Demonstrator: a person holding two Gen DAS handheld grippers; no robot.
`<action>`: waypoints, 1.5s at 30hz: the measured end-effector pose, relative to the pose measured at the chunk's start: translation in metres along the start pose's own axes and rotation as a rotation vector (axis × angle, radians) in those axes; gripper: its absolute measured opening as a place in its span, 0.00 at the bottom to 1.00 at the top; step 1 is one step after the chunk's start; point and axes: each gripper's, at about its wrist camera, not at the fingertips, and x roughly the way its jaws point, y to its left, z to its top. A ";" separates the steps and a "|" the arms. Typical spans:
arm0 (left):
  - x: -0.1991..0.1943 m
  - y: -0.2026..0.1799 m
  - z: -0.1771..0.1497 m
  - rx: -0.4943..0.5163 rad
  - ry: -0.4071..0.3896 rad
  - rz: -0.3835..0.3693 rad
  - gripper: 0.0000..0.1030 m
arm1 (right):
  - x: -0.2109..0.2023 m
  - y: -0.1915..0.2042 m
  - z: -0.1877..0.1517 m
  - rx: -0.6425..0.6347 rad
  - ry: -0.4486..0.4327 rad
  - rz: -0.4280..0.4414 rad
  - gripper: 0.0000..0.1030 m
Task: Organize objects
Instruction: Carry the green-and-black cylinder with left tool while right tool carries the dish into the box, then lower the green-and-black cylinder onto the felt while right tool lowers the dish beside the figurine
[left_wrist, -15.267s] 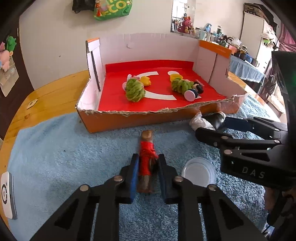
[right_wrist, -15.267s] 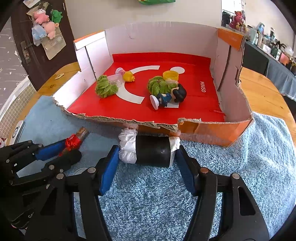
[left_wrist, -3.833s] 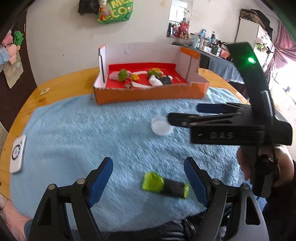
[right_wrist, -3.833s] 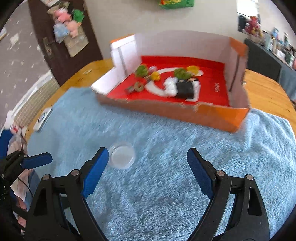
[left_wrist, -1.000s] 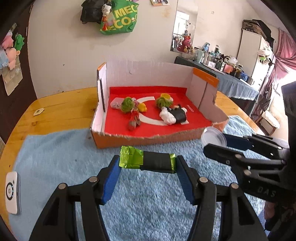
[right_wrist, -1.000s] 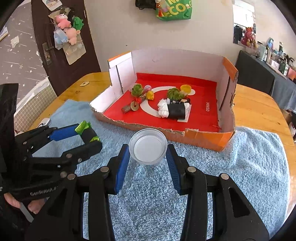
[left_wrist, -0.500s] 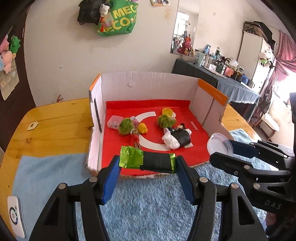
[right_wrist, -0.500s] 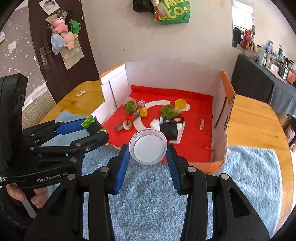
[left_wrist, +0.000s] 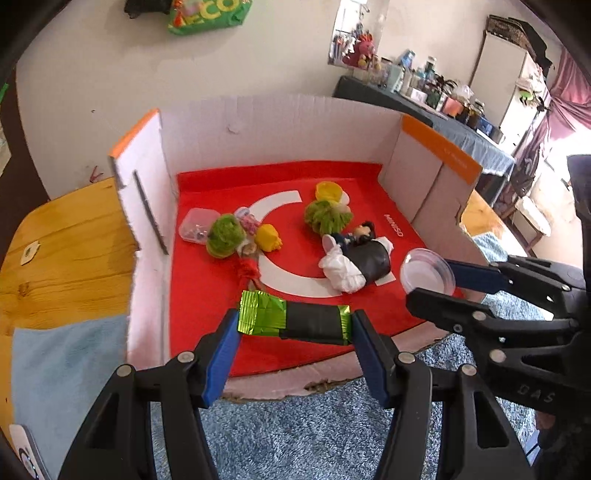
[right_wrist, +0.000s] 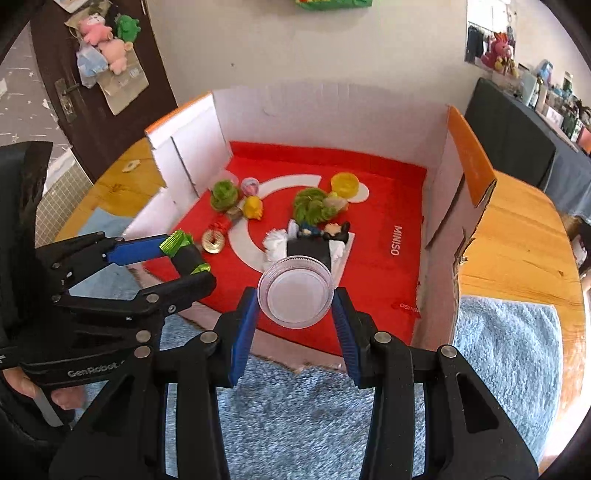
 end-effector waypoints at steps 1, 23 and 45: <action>0.002 -0.002 0.001 0.010 0.003 -0.003 0.60 | 0.002 -0.001 0.000 0.002 0.007 -0.003 0.38; 0.036 0.009 0.007 0.018 0.059 0.020 0.61 | 0.028 -0.014 0.004 0.025 0.055 -0.013 0.38; 0.026 0.011 0.007 0.007 0.026 0.038 0.62 | 0.025 -0.014 0.006 0.027 0.025 -0.004 0.46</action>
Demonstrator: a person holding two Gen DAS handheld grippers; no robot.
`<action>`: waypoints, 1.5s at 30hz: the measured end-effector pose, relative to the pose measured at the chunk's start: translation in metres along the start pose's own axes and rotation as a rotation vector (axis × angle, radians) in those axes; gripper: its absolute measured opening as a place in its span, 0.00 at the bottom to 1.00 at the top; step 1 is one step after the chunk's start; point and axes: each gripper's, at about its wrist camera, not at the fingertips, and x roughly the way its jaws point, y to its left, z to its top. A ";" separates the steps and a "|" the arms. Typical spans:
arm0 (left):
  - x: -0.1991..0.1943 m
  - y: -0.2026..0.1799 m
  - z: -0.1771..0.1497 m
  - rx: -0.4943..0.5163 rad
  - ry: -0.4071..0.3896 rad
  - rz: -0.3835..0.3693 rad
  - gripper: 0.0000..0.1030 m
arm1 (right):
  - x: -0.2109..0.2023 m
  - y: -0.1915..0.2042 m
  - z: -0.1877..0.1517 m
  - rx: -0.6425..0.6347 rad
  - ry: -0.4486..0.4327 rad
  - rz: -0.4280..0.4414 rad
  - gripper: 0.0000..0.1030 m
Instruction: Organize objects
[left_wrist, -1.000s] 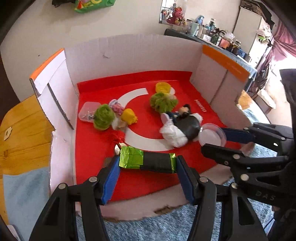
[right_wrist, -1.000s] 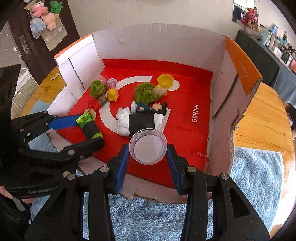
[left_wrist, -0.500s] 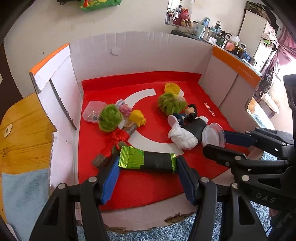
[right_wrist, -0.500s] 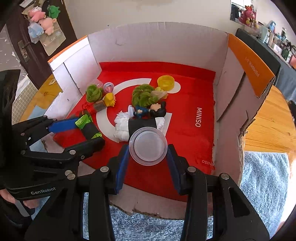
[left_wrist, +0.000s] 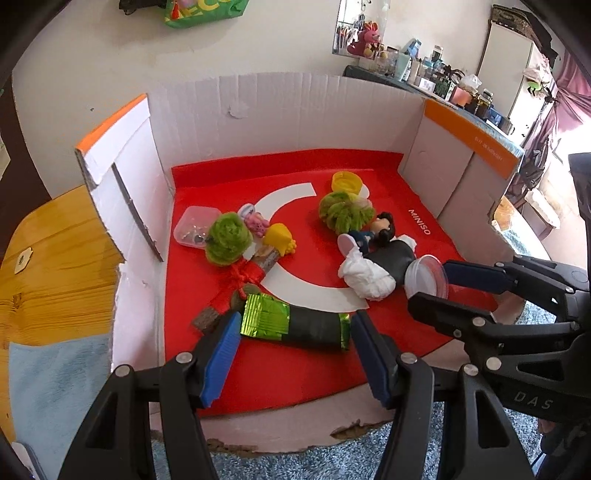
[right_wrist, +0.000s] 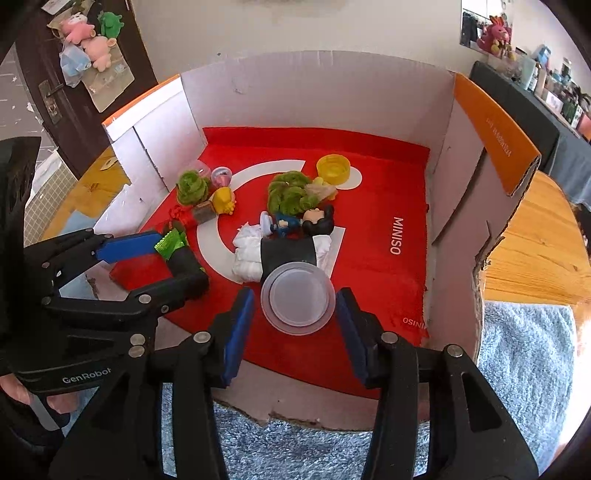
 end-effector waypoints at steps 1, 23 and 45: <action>-0.002 0.000 0.000 -0.001 -0.004 0.002 0.62 | -0.002 0.000 0.000 -0.001 -0.005 0.001 0.47; -0.036 0.001 -0.023 -0.041 -0.072 0.061 0.69 | -0.037 0.009 -0.018 0.018 -0.101 0.005 0.61; -0.069 0.006 -0.053 -0.096 -0.153 0.109 1.00 | -0.068 0.023 -0.048 0.034 -0.175 -0.013 0.80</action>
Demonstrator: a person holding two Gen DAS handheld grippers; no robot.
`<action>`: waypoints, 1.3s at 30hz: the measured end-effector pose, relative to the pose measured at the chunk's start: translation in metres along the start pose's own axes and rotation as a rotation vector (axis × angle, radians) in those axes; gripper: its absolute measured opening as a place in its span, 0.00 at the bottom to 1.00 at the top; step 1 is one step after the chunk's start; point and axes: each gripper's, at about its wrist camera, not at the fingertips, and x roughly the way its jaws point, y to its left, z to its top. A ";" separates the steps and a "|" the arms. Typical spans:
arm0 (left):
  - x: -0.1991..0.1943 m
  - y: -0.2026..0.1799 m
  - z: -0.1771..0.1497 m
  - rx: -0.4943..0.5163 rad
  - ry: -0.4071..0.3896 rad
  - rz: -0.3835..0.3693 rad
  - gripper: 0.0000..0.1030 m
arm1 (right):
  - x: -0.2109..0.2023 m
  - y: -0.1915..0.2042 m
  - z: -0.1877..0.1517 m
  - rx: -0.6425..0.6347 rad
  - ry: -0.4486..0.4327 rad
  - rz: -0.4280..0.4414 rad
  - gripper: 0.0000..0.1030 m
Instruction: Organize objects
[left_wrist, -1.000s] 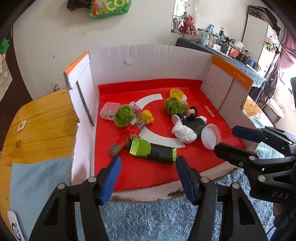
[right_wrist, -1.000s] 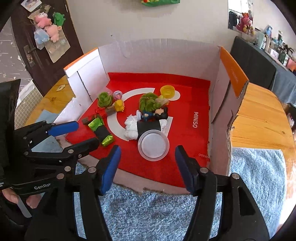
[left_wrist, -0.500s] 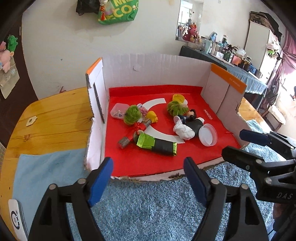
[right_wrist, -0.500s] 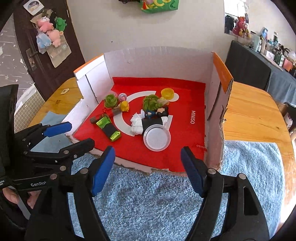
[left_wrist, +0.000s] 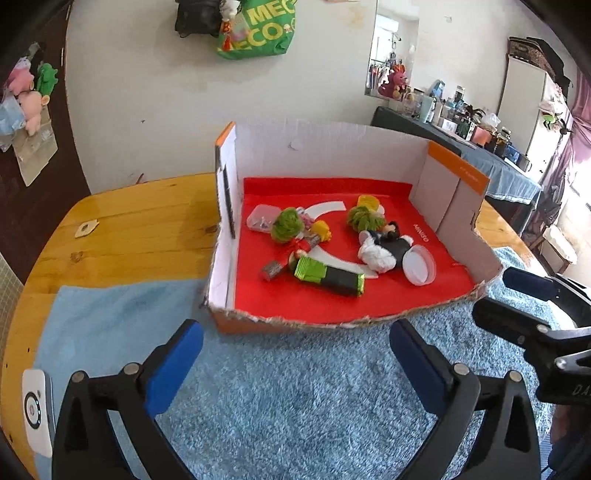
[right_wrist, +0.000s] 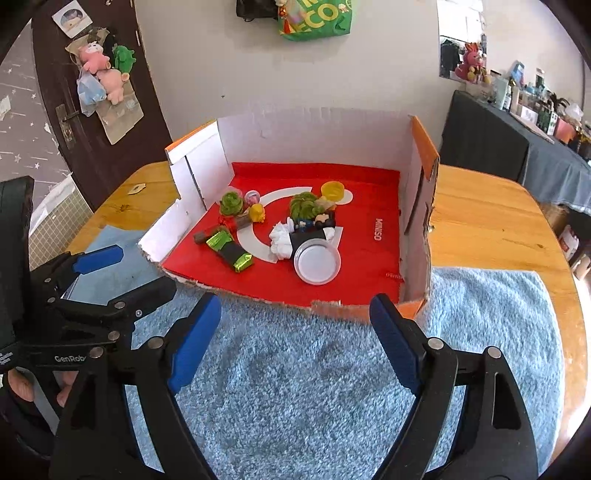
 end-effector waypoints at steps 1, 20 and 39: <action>0.000 0.000 -0.002 -0.002 0.004 0.001 1.00 | 0.000 0.000 -0.002 0.003 0.001 0.001 0.80; 0.014 -0.006 -0.042 -0.022 0.080 0.044 1.00 | 0.004 -0.004 -0.039 0.054 0.020 -0.009 0.94; 0.009 -0.001 -0.066 -0.067 0.153 0.054 1.00 | 0.014 -0.008 -0.063 0.081 0.037 -0.014 1.00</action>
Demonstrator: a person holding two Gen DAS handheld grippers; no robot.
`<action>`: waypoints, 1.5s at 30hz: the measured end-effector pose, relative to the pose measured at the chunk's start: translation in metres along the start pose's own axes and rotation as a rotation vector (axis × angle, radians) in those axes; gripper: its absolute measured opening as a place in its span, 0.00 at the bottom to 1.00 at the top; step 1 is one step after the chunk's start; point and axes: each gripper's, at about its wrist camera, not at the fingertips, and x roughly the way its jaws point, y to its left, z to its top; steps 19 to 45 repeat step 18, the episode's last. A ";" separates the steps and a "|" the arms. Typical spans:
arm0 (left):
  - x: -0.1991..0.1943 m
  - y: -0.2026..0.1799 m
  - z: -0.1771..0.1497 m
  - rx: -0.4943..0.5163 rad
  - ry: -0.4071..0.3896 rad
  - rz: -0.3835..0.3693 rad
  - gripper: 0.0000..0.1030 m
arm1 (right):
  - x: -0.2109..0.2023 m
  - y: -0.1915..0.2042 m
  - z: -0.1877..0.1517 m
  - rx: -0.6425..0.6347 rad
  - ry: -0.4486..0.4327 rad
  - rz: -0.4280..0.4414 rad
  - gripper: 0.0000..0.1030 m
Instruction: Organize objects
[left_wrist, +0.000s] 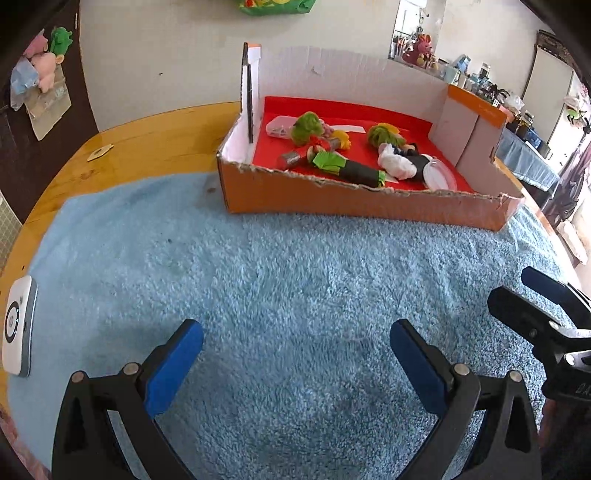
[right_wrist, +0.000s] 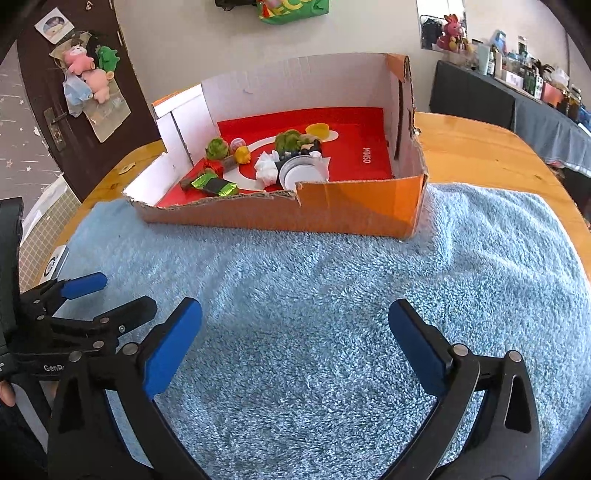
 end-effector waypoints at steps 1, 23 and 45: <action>0.000 0.000 -0.001 0.000 -0.002 0.005 1.00 | 0.000 -0.001 -0.001 0.002 0.000 -0.001 1.00; 0.006 -0.004 -0.004 0.010 -0.039 0.045 1.00 | 0.005 -0.006 -0.006 0.030 0.003 0.006 1.00; 0.006 -0.004 -0.004 0.010 -0.039 0.045 1.00 | 0.005 -0.006 -0.006 0.030 0.003 0.006 1.00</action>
